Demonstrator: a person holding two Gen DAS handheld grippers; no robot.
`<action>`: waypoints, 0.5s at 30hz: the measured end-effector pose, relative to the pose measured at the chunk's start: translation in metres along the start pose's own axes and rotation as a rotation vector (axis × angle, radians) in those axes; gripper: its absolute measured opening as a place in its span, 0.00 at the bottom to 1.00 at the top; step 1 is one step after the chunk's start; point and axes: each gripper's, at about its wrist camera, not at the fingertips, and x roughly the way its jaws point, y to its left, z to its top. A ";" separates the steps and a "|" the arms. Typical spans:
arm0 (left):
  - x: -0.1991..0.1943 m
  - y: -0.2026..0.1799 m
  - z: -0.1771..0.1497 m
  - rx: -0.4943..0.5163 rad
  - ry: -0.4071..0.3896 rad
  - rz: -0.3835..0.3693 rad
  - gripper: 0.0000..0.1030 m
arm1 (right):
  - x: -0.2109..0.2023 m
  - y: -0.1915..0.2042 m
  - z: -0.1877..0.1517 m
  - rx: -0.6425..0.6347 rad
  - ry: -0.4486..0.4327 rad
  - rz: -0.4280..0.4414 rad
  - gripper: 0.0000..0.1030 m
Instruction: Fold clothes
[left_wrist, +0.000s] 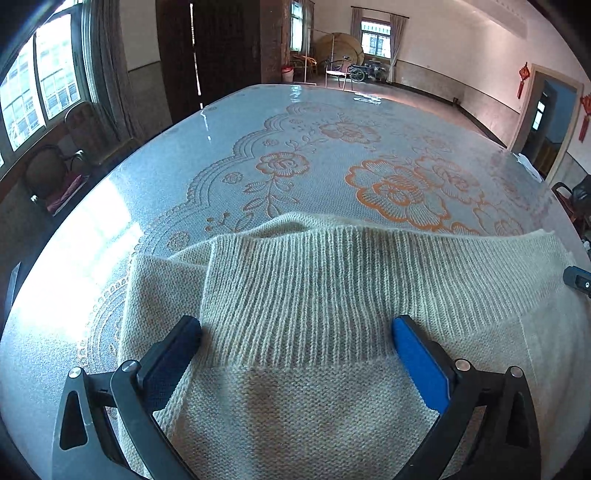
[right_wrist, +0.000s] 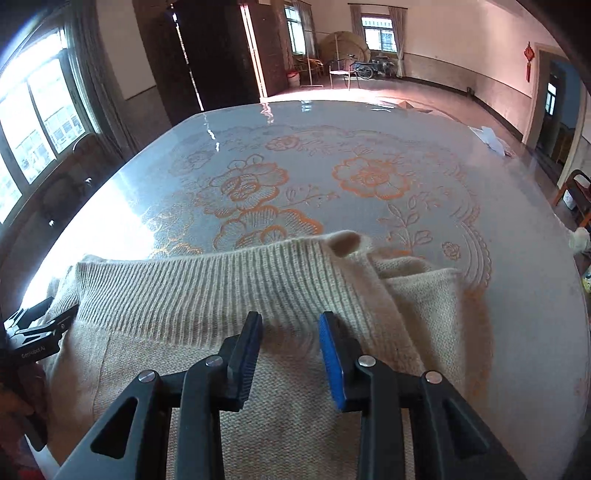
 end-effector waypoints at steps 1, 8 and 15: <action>0.000 0.000 0.000 0.000 0.001 0.000 1.00 | -0.007 0.002 0.001 -0.001 -0.020 -0.002 0.32; -0.031 -0.003 0.010 -0.081 0.000 0.001 1.00 | -0.034 0.050 -0.019 -0.125 -0.037 0.111 0.32; -0.026 -0.038 -0.004 0.100 -0.020 -0.027 1.00 | -0.009 0.067 -0.037 -0.192 0.031 0.146 0.32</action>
